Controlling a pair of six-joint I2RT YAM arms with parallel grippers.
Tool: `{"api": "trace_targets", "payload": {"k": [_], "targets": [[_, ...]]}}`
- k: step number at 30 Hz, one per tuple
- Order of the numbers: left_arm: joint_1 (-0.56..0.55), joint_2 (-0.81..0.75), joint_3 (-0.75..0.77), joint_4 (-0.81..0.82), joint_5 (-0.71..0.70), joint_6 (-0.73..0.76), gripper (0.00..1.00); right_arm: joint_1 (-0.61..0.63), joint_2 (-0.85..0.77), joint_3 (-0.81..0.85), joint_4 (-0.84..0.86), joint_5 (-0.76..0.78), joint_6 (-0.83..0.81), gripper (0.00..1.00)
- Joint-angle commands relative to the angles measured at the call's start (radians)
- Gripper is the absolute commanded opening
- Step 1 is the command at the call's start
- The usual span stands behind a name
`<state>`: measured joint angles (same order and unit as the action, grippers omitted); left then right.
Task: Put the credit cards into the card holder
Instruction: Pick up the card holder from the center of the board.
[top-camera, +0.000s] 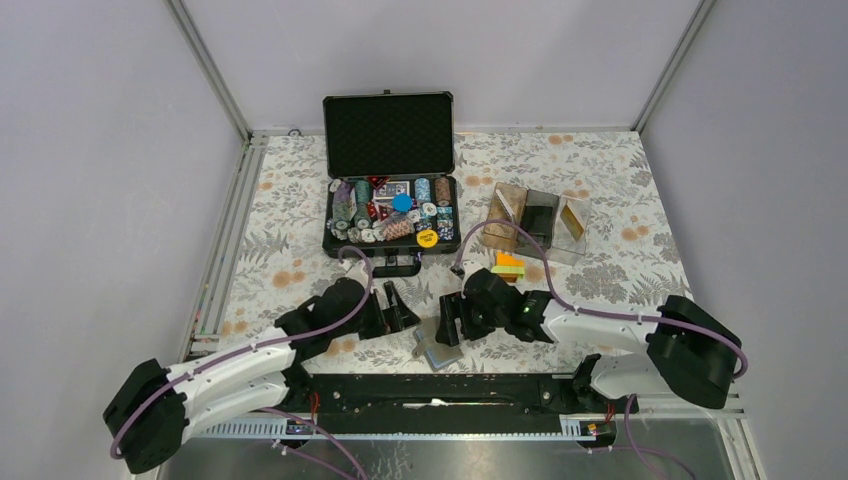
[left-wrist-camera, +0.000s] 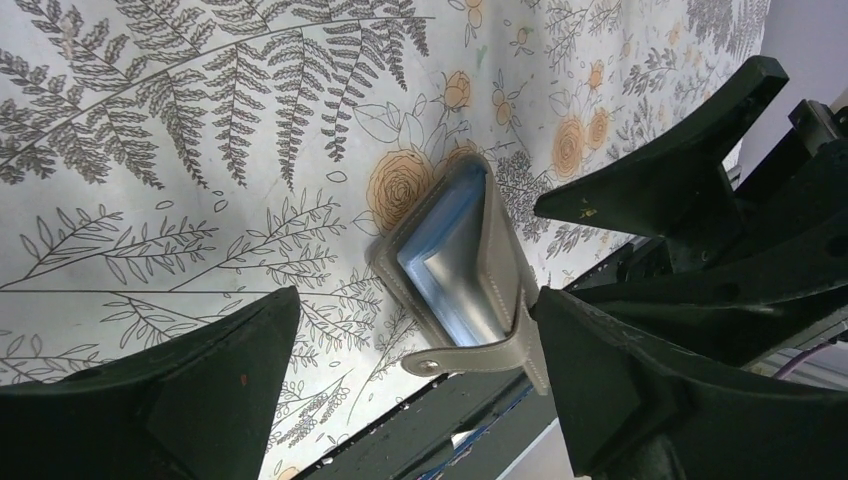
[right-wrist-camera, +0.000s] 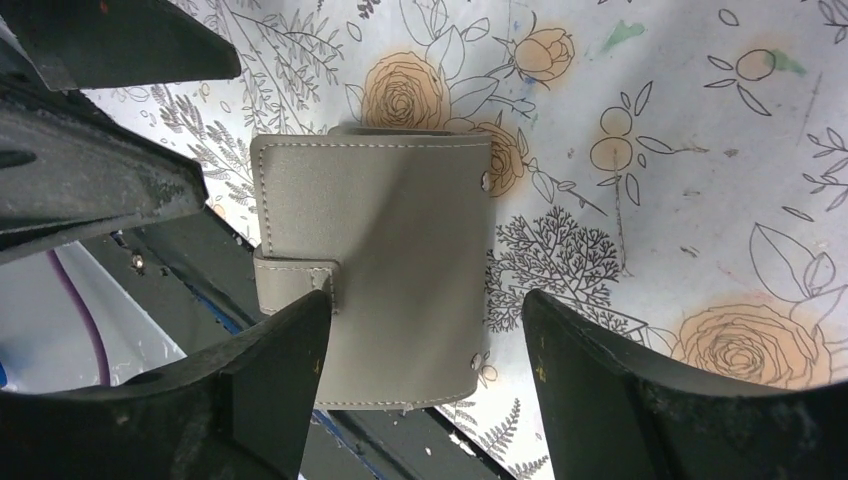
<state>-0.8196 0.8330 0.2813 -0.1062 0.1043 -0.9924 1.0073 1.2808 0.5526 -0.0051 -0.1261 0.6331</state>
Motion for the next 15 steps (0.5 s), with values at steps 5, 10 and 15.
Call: {"api": "trace_targets", "payload": {"k": [5,10,15], "targets": [[-0.018,0.099,0.023,0.131,0.037,0.004,0.89,0.009,0.070,-0.005,0.077,-0.022,0.014,0.73],[-0.038,0.154,0.033,0.131,0.013,0.023,0.78,0.008,0.098,-0.019,0.109,-0.026,0.026,0.69],[-0.067,0.210,0.049,0.115,-0.014,0.042,0.66,0.009,0.141,-0.024,0.125,-0.050,0.035,0.66]]}}
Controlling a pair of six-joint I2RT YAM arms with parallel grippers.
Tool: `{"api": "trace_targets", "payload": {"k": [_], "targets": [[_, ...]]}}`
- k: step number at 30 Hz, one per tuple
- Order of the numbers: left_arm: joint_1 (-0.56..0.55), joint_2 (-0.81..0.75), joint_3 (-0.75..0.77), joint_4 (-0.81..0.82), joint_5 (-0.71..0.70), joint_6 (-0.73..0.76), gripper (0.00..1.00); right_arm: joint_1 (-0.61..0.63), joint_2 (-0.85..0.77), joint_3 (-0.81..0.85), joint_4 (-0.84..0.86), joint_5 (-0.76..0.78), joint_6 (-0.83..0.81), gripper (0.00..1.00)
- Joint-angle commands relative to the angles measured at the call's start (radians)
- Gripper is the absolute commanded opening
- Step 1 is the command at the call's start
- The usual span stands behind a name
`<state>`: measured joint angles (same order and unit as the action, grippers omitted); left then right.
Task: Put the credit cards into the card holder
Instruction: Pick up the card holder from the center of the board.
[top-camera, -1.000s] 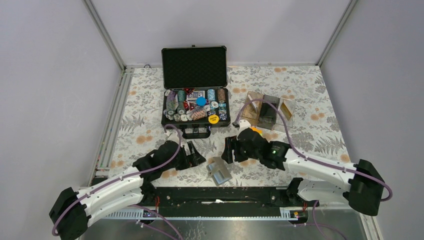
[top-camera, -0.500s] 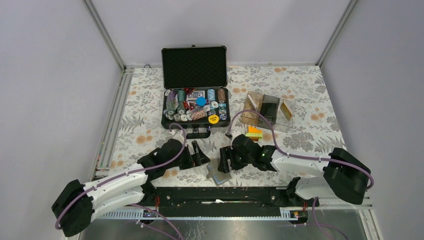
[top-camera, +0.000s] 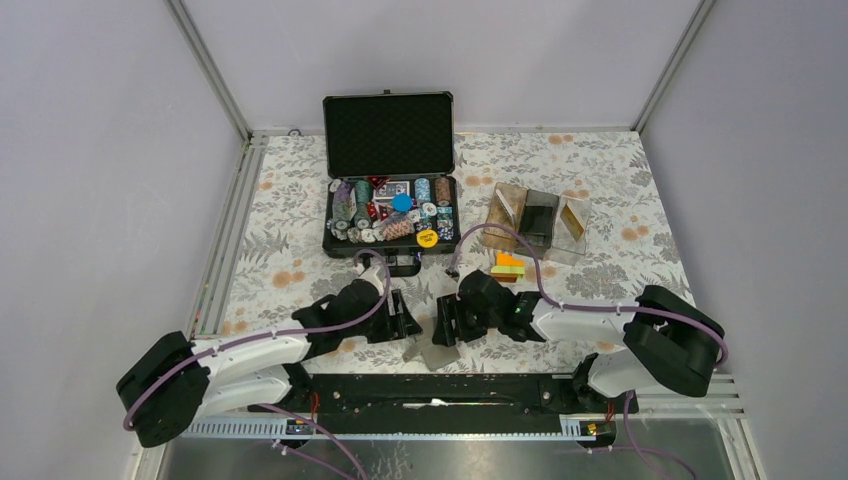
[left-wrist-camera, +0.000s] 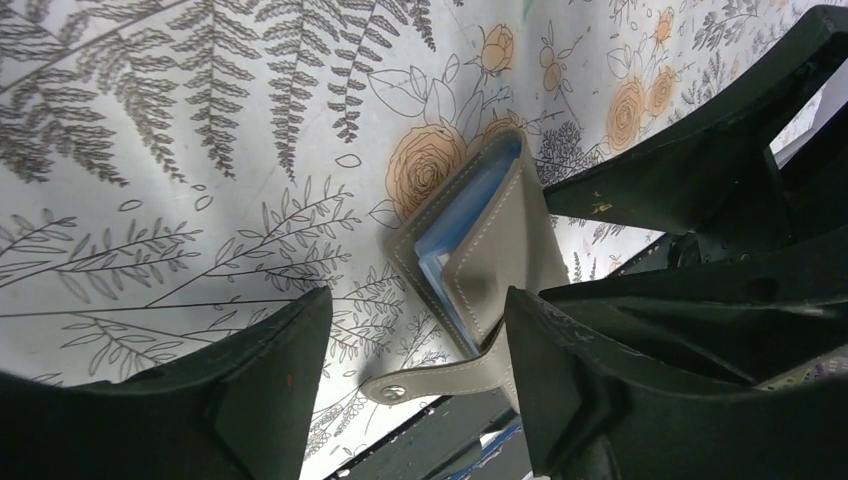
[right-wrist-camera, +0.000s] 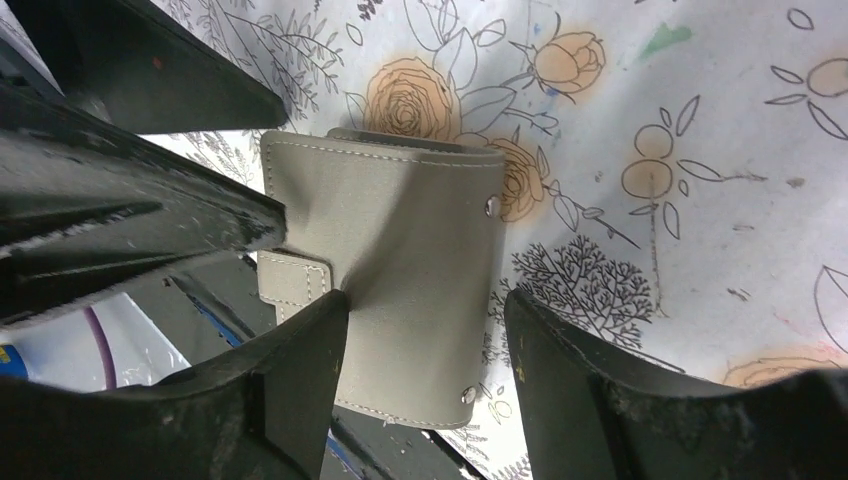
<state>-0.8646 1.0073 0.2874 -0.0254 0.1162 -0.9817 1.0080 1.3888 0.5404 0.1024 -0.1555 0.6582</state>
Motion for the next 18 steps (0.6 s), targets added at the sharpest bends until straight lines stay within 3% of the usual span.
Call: {"api": "trace_targets", "payload": {"k": [1,9,13,18], "targets": [[-0.029,0.050,0.047,0.029,-0.035,0.037,0.64,0.008,0.035,-0.012,0.013,-0.017,0.010,0.66],[-0.058,0.138,0.102,-0.060,-0.098,0.090,0.34,-0.007,0.042,-0.005,-0.046,-0.016,0.033,0.66],[-0.074,0.160,0.099,-0.051,-0.098,0.087,0.31,-0.018,0.056,-0.050,-0.006,-0.056,0.094,0.65],[-0.087,0.176,0.084,-0.025,-0.095,0.068,0.28,-0.025,0.079,-0.145,0.192,-0.128,0.216,0.59]]}}
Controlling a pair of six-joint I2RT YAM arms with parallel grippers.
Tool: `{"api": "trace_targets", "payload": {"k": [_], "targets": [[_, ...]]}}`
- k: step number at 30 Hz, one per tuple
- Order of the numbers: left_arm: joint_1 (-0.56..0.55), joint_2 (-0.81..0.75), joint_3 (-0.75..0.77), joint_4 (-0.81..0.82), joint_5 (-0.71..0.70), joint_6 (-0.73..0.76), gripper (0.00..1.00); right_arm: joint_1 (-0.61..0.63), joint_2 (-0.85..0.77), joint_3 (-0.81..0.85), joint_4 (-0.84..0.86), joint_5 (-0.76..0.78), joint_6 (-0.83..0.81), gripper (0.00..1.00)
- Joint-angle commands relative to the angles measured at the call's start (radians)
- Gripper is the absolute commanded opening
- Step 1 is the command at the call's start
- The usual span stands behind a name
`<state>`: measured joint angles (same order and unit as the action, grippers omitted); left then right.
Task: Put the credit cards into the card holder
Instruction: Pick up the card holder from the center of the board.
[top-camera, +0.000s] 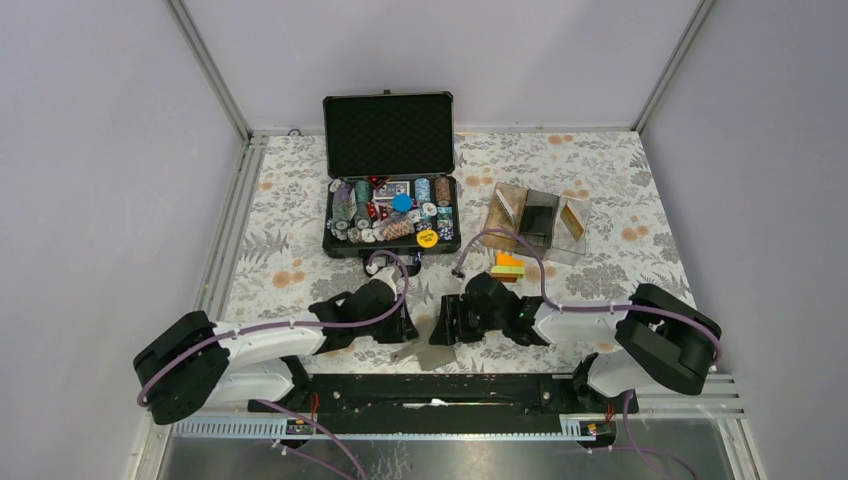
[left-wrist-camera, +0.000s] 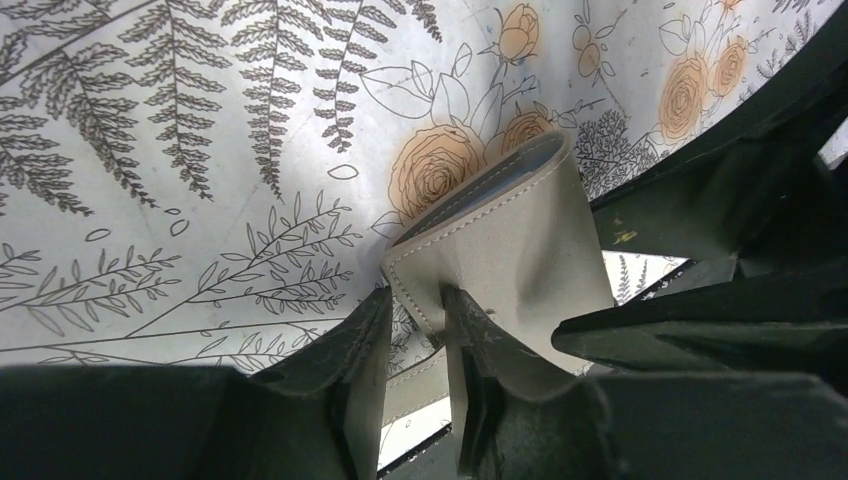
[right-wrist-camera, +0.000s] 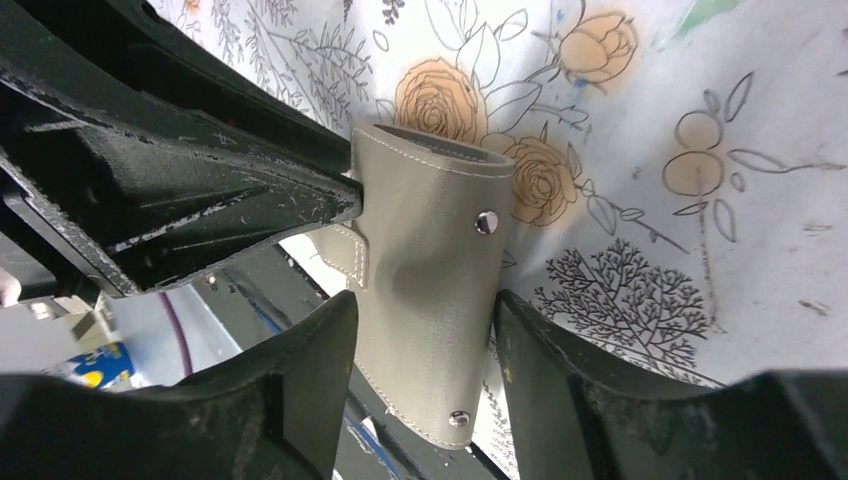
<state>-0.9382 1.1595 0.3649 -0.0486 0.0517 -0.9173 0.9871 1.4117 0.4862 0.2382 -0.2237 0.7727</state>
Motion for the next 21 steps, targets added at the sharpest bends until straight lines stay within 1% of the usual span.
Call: {"api": "trace_targets", "payload": {"k": [1,3,6,7,9,10,12,14,16,17,19,21], "targets": [[-0.014,0.027,0.004,0.003,-0.031,-0.002,0.27,-0.004,0.064,-0.103,0.101,-0.080,0.122,0.57],[-0.017,0.028,-0.001,0.010,-0.037,-0.014,0.27,-0.004,0.082,-0.110,0.160,-0.106,0.149,0.48],[-0.017,0.018,-0.001,0.004,-0.047,-0.036,0.26,-0.004,0.072,-0.107,0.190,-0.107,0.159,0.24],[-0.017,0.005,0.004,-0.009,-0.069,-0.045,0.27,-0.004,0.057,-0.105,0.183,-0.097,0.153,0.15],[-0.016,-0.039,0.035,-0.067,-0.118,-0.055,0.35,-0.004,0.005,-0.087,0.135,-0.053,0.120,0.02],[-0.016,-0.071,0.060,-0.104,-0.150,-0.056,0.38,-0.004,-0.037,-0.068,0.071,-0.022,0.090,0.00],[-0.016,-0.141,0.123,-0.200,-0.226,-0.052,0.50,-0.004,-0.096,-0.024,-0.039,0.054,0.025,0.00],[-0.015,-0.206,0.195,-0.287,-0.308,-0.051,0.59,-0.004,-0.145,0.029,-0.134,0.139,-0.050,0.00],[-0.014,-0.258,0.258,-0.327,-0.357,-0.047,0.64,-0.002,-0.184,0.083,-0.203,0.211,-0.125,0.00],[-0.013,-0.275,0.286,-0.328,-0.362,-0.046,0.66,0.002,-0.197,0.110,-0.227,0.261,-0.159,0.00],[-0.013,-0.284,0.330,-0.309,-0.339,-0.057,0.74,0.018,-0.218,0.178,-0.279,0.345,-0.221,0.00],[-0.014,-0.273,0.358,-0.262,-0.299,-0.078,0.80,0.052,-0.231,0.222,-0.278,0.426,-0.276,0.00]]}}
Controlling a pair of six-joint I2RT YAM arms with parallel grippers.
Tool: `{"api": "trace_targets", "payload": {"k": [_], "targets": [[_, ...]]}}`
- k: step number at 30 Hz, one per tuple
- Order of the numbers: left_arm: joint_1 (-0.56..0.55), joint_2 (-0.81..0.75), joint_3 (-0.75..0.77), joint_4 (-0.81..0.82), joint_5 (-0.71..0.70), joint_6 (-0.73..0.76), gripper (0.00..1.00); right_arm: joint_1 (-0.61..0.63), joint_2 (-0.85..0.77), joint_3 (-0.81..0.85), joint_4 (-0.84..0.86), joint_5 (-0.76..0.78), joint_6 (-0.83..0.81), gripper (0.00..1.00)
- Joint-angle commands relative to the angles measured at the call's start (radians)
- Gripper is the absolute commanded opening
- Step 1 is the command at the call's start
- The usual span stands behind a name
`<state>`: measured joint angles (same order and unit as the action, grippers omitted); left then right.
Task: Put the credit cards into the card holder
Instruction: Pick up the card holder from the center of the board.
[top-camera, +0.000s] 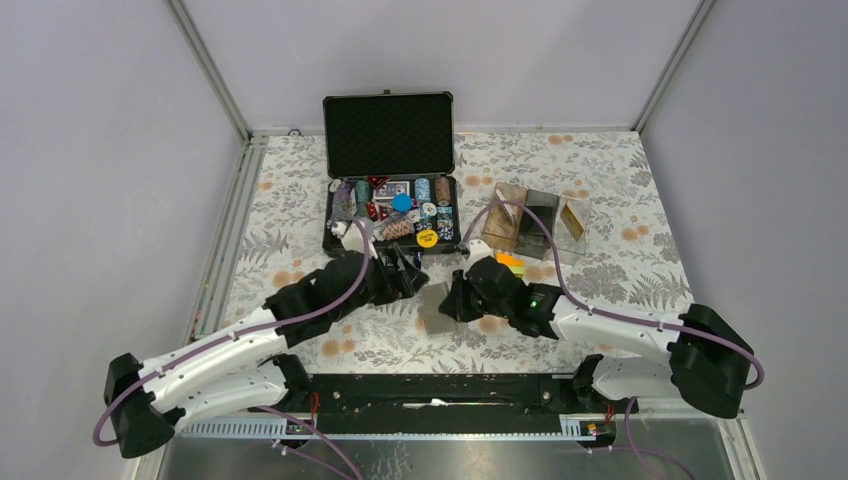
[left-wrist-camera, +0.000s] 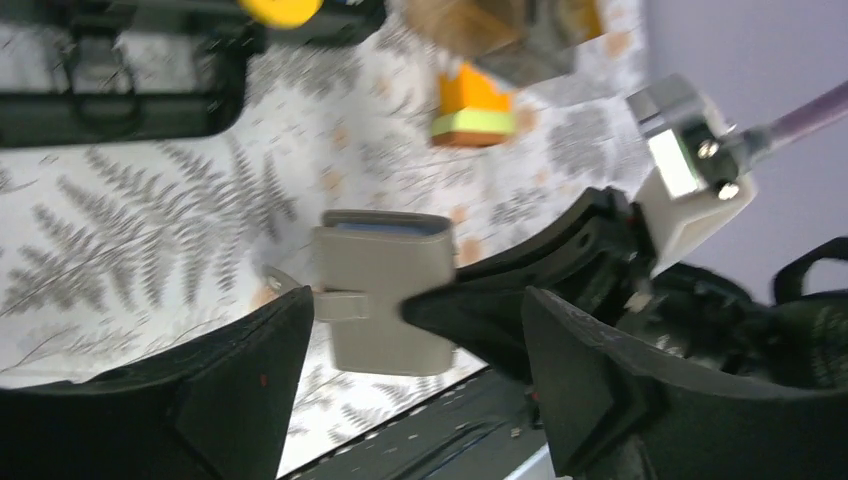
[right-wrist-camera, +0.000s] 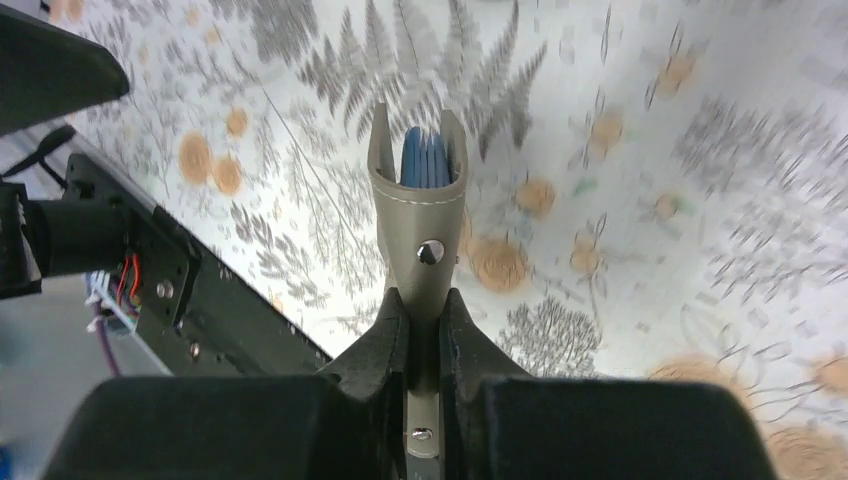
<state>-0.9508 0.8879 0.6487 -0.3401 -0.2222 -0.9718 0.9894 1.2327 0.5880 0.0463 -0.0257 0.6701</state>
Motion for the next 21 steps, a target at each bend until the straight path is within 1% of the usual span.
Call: {"api": "trace_targets", "payload": {"k": [1,5,8,15,17,21], "targets": [[-0.001,0.007,0.085,0.051,-0.013,-0.037,0.82,0.067,-0.056,0.136,-0.077,0.262,-0.194,0.00],[0.000,0.036,0.107,0.094,-0.005,-0.084,0.85,0.150,-0.061,0.186,-0.030,0.413,-0.261,0.00],[-0.001,0.055,0.098,0.124,0.005,-0.112,0.87,0.200,-0.051,0.200,0.005,0.487,-0.292,0.00],[-0.001,0.078,0.051,0.164,0.001,-0.157,0.87,0.268,-0.051,0.191,0.052,0.549,-0.319,0.00],[-0.001,0.089,0.044,0.176,0.008,-0.164,0.85,0.288,-0.043,0.196,0.056,0.576,-0.329,0.00],[-0.001,0.117,0.044,0.194,0.028,-0.165,0.74,0.329,-0.007,0.215,0.065,0.656,-0.363,0.00]]}}
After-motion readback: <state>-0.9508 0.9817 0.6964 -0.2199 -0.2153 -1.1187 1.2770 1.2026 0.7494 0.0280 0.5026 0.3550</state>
